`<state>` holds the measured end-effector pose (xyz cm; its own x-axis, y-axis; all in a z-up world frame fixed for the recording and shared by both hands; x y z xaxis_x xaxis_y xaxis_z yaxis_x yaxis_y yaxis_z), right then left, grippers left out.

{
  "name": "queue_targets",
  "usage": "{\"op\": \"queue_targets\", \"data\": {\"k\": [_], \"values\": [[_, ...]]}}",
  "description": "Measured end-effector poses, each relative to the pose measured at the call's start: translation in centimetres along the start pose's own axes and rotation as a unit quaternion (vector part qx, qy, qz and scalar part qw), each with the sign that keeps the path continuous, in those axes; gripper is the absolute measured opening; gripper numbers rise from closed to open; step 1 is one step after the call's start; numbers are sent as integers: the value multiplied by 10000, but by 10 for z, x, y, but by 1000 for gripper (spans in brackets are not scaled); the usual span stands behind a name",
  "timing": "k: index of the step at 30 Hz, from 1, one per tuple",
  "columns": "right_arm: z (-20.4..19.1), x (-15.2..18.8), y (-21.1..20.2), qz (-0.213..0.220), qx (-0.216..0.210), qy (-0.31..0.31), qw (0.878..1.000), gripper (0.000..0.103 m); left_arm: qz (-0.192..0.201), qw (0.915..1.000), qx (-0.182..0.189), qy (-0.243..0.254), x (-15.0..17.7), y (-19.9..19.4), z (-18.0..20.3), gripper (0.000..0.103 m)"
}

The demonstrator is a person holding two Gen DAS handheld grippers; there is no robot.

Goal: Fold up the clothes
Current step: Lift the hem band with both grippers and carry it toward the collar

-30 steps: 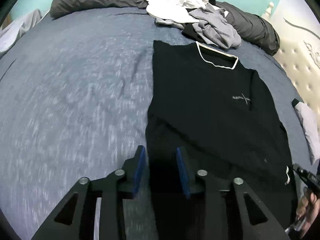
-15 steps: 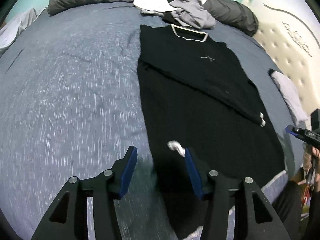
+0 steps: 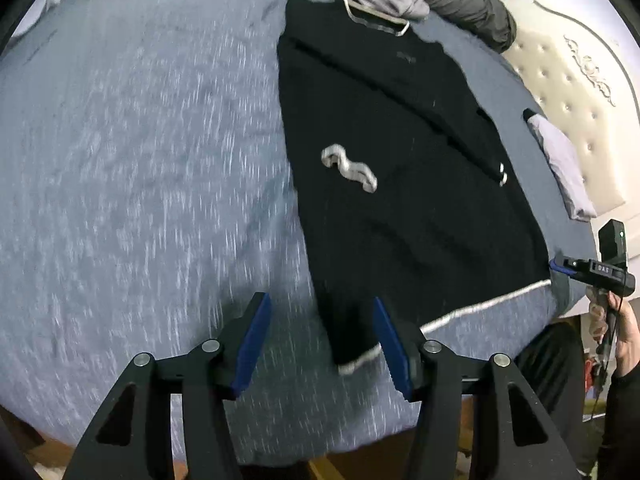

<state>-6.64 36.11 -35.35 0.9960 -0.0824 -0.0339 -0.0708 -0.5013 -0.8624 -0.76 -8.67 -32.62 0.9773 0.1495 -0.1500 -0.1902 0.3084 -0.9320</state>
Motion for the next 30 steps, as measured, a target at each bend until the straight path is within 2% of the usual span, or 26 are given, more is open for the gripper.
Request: {"op": "queue_targets", "data": {"k": [6,12,22,27,30], "values": [[-1,3,9,-217,-51,104,9997,39,-116,9993,278,-213,17,12,-1,57],[-3,-2,16,-317,25,123,9994,39,-207,9981,432,-378,19,27,-3,57],[2,-8,30,-445,-4,151,9989,39,-248,9985,416,-257,16,41,6,56],[2,-12,31,-445,-60,161,9989,39,-261,9988,402,-111,15,41,15,53],[1,-13,32,-425,-61,151,9990,39,-240,9987,422,-122,14,43,16,45]]}}
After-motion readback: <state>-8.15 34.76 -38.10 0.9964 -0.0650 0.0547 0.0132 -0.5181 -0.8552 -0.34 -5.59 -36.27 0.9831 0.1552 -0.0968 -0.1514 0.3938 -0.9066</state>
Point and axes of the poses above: each gripper's, at about its wrist camera, not at the fingertips, and y roughly the way its jaws point, z to its right, x to its underside, the point moved 5 cm from there along y, roughly the way its jaws point, and after that the axes turned 8 degrees about -z, right-handed, at the moved point
